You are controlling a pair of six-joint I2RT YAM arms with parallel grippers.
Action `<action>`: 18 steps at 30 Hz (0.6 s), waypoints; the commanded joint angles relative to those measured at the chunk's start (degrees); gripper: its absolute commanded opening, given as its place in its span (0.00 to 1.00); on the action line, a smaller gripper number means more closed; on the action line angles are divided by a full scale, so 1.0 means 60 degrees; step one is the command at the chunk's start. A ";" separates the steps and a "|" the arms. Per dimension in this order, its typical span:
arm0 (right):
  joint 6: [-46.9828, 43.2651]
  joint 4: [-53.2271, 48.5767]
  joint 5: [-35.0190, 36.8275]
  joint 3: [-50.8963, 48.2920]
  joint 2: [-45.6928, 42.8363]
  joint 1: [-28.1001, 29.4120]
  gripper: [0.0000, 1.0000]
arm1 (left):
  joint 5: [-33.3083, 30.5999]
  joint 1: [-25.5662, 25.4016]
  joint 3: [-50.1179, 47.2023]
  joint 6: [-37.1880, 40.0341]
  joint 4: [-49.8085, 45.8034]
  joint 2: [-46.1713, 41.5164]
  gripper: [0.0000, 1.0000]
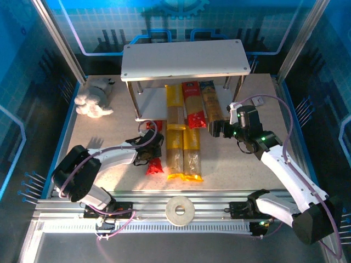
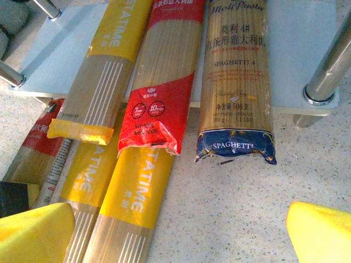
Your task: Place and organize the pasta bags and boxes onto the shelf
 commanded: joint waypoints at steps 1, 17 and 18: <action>0.0048 0.0038 0.0004 -0.0150 -0.0055 -0.0182 1.00 | 0.0627 0.0099 -0.0269 0.0325 -0.0566 0.0405 0.31; 0.0149 0.0300 -0.0196 0.0018 0.0156 -0.0197 1.00 | 0.0524 -0.0034 0.0778 0.0949 -0.4333 -0.3369 0.29; 0.0164 0.0301 -0.0219 0.0039 0.0177 -0.0185 1.00 | 0.0551 -0.0029 0.0837 0.0955 -0.4339 -0.3541 0.29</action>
